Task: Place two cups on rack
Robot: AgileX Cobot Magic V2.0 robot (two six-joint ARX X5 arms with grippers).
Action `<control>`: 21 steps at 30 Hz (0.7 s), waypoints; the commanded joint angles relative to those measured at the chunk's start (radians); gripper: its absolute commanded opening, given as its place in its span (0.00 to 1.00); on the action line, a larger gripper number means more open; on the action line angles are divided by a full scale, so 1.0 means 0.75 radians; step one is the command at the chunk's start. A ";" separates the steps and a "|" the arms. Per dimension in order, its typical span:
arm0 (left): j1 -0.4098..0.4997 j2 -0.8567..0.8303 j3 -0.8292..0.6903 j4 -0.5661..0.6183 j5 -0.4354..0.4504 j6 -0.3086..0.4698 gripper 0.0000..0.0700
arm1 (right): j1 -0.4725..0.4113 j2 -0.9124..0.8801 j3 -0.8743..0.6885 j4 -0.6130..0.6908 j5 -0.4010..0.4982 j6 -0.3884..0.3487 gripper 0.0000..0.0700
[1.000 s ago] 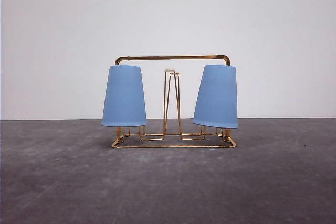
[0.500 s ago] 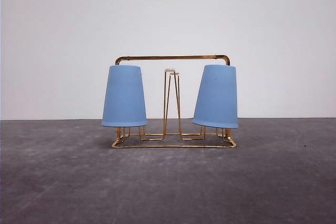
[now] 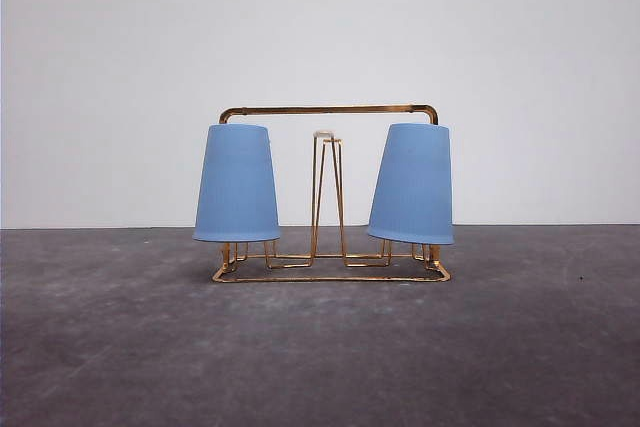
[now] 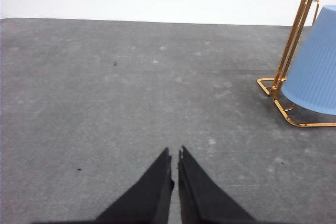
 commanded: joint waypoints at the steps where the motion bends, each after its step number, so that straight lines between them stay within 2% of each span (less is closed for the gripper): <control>1: 0.001 -0.002 -0.019 -0.006 -0.001 0.018 0.00 | -0.001 0.000 -0.004 0.017 0.000 0.014 0.03; 21: 0.001 -0.002 -0.019 -0.006 -0.001 0.018 0.00 | -0.001 0.000 -0.004 0.017 0.001 0.014 0.03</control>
